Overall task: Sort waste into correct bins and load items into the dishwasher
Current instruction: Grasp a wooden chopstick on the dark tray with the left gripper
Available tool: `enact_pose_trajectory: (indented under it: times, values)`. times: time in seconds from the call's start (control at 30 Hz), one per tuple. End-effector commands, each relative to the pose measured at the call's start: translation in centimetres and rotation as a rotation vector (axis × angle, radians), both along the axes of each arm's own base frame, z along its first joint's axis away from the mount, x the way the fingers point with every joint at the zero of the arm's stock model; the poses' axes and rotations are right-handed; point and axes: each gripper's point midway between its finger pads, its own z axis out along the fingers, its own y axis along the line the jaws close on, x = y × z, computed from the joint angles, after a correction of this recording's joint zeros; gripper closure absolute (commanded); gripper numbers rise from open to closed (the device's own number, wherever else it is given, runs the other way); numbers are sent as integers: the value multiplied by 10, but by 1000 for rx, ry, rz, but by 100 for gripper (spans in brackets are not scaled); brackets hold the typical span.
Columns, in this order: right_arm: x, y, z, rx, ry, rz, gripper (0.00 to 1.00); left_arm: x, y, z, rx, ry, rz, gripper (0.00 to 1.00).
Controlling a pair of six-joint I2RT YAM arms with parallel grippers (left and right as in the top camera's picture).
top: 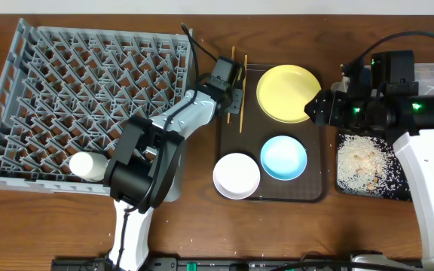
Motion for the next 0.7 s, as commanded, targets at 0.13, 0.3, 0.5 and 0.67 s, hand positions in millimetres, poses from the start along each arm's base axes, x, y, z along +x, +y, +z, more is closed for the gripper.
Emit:
enact_pose_trajectory:
  times: [0.13, 0.3, 0.5, 0.67]
  values:
    - [1, -1, 3, 11, -3, -13, 24, -10, -3, -19, 33, 32, -13, 77]
    - [-2, -2, 2, 10, 10, -12, 26, -13, -3, -21, 37, 39, -17, 77]
    - [-3, -2, 1, 9, 16, -12, 27, -16, -1, -28, 48, 54, -15, 80]
    - [-3, -2, 1, 9, 15, -12, 27, -19, 1, -31, 55, 66, -16, 92]
